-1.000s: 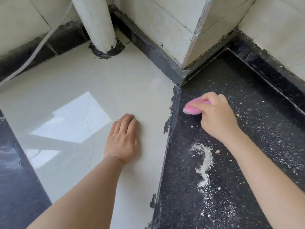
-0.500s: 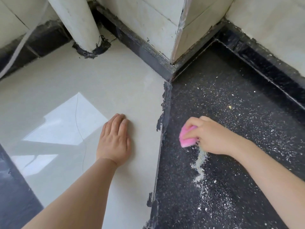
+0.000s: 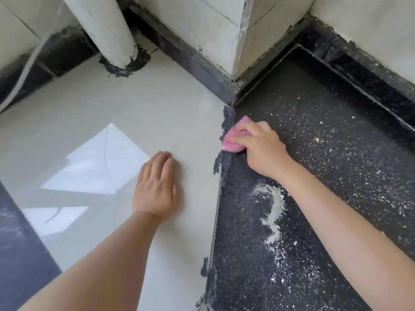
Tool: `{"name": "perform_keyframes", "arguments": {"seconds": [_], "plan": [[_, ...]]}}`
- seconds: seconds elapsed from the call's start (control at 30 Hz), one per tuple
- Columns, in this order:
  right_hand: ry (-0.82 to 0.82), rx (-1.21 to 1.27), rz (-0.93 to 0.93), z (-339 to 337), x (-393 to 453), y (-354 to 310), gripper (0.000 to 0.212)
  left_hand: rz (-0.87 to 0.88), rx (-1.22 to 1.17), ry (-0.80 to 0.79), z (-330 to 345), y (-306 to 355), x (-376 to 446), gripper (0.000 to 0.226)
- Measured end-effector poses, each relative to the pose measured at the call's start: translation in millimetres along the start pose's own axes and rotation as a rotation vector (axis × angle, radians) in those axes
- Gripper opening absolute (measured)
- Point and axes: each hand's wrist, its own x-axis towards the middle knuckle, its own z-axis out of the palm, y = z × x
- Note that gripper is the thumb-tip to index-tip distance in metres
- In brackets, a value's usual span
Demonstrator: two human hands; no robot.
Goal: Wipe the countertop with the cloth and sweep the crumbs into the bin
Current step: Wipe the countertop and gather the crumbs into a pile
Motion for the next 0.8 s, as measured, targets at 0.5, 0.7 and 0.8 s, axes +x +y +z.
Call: {"name": "perform_keyframes", "arguments": {"seconds": [0.5,0.7,0.8], "plan": [[-0.299,-0.125,-0.295,7.1,-50.7,-29.8,0.053,-0.040,-0.024,-0.023,-6.1,5.7,-0.3,0.045],[-0.467,-0.057,-0.180,-25.9,-79.9,10.4,0.056,-0.028,-0.003,-0.026,-5.6,4.9,-1.6,0.046],[-0.201,-0.026,-0.118,-43.6,-61.8,18.4,0.056,-0.007,0.049,-0.023,-6.2,6.7,0.9,0.041]]}}
